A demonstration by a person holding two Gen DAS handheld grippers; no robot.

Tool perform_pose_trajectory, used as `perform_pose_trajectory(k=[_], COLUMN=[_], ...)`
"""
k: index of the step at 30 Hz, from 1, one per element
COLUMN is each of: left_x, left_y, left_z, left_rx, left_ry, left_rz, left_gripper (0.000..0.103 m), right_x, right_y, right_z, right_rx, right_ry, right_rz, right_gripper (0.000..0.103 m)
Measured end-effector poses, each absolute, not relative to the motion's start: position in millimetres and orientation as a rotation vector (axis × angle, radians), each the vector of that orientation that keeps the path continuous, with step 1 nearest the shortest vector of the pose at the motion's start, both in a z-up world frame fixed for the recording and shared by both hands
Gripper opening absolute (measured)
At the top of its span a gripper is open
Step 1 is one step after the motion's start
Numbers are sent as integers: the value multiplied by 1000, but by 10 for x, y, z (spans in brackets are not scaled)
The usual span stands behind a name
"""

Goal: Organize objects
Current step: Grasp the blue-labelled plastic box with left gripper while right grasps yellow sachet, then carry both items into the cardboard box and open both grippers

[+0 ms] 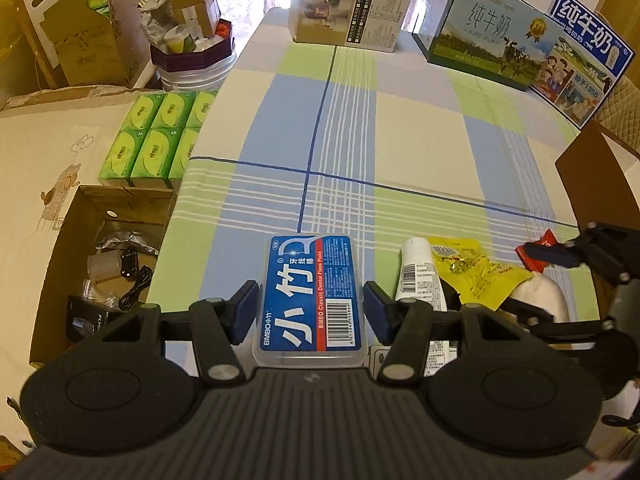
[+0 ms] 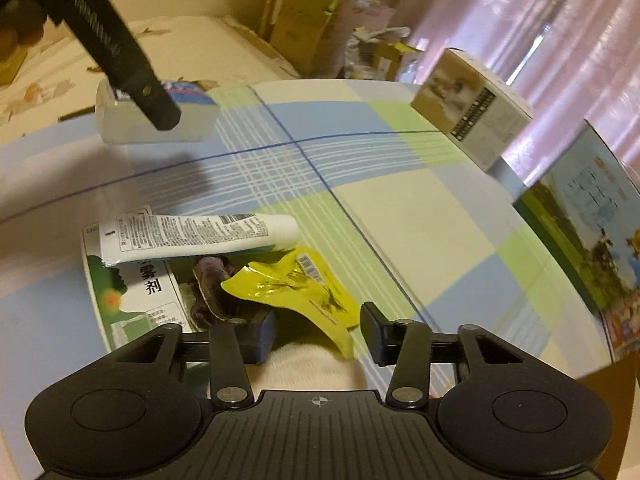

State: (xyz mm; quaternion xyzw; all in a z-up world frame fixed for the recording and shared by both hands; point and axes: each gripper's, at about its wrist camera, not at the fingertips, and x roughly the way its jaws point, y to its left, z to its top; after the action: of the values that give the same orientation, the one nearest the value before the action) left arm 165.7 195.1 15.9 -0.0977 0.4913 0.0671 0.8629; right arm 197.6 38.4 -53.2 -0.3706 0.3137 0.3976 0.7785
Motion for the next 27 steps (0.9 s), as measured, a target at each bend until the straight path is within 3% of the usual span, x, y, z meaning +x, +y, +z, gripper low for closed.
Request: perform_pose_trajectory(k=[2, 7, 16, 27], left_x=[1660, 1674, 1683, 1735], left_y=[1946, 1943, 1841, 1448], left_z=[158, 142, 163, 466], left_rx=[-204, -203, -196, -158], left_ry=[1030, 1033, 1028, 978], left_rz=[144, 146, 133, 67], left_gripper=[52, 52, 52, 52], right_x=[2004, 2006, 1859, 1625], right_y=[413, 368, 139, -385], right_z=[-595, -575, -269, 254], right_rx=[-816, -823, -736, -613], right_ry=[684, 590, 466, 441], right_rz=[854, 843, 812, 721], right_gripper=[22, 0, 0, 0])
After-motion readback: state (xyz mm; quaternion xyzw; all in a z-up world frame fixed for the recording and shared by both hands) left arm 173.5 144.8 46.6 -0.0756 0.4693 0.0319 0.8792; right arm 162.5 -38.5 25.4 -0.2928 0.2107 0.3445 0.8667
